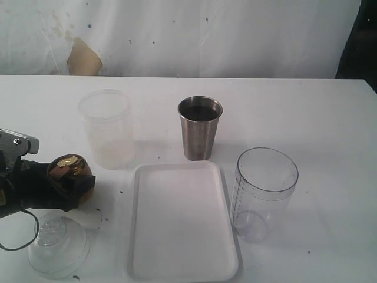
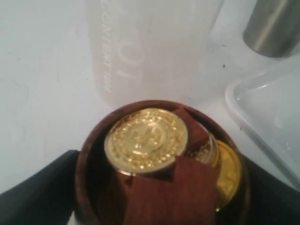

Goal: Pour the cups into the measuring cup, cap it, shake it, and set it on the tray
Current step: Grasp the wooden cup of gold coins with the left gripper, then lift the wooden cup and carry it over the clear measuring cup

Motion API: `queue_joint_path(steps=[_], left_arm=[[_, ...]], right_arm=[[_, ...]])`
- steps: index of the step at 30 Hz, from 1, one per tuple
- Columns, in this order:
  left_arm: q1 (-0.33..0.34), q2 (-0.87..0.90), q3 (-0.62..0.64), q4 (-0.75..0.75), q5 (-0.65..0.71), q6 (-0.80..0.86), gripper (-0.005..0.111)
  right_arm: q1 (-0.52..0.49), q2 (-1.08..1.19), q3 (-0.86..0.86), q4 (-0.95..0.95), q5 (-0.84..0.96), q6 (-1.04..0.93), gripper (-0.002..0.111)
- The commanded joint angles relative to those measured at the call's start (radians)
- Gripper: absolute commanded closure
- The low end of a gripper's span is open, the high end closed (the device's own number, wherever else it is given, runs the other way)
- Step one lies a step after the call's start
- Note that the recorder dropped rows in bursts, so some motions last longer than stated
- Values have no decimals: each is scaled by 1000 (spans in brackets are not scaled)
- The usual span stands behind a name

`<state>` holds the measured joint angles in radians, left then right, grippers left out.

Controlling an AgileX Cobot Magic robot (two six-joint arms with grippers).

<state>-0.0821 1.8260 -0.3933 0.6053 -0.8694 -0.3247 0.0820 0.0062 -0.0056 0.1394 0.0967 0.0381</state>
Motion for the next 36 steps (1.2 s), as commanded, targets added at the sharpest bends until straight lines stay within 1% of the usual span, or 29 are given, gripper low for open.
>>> queue_joint_path(steps=[1, 4, 8, 15, 18, 21, 22, 24, 27, 29, 31, 32, 33, 34, 36], left_arm=[[-1, -36, -3, 9, 8, -26, 107], [-1, -108, -3, 33, 10, -100, 107], [-1, -241, -3, 160, -6, -191, 107], [-1, -440, -3, 277, -66, -388, 107], [-31, -478, -26, 329, -78, -490, 107], [-121, -488, -88, 382, -3, -594, 107], [-161, -488, -124, 398, 65, -630, 107], [-252, -488, -183, 413, 192, -652, 107], [-392, -488, -278, 429, 443, -654, 107], [-478, -482, -348, 432, 620, -631, 107], [-559, -464, -412, 434, 747, -583, 107], [-622, -441, -463, 434, 817, -553, 107], [-649, -428, -489, 434, 855, -534, 107], [-691, -394, -534, 436, 905, -509, 107], [-744, -338, -598, 444, 962, -473, 107]], right_arm=[[7, -6, 6, -1, -8, 1, 108], [7, -6, 6, -1, -8, 1, 108], [7, -6, 6, -1, -8, 1, 108], [7, -6, 6, -1, -8, 1, 108], [7, -6, 6, -1, -8, 1, 108], [7, -6, 6, -1, -8, 1, 108], [7, -6, 6, -1, -8, 1, 108], [7, -6, 6, -1, -8, 1, 108], [7, -6, 6, -1, -8, 1, 108], [7, -6, 6, -1, -8, 1, 108], [7, -6, 6, -1, -8, 1, 108], [7, -6, 6, -1, -8, 1, 108], [7, -6, 6, -1, -8, 1, 108], [7, -6, 6, -1, -8, 1, 108], [7, -6, 6, -1, -8, 1, 108]])
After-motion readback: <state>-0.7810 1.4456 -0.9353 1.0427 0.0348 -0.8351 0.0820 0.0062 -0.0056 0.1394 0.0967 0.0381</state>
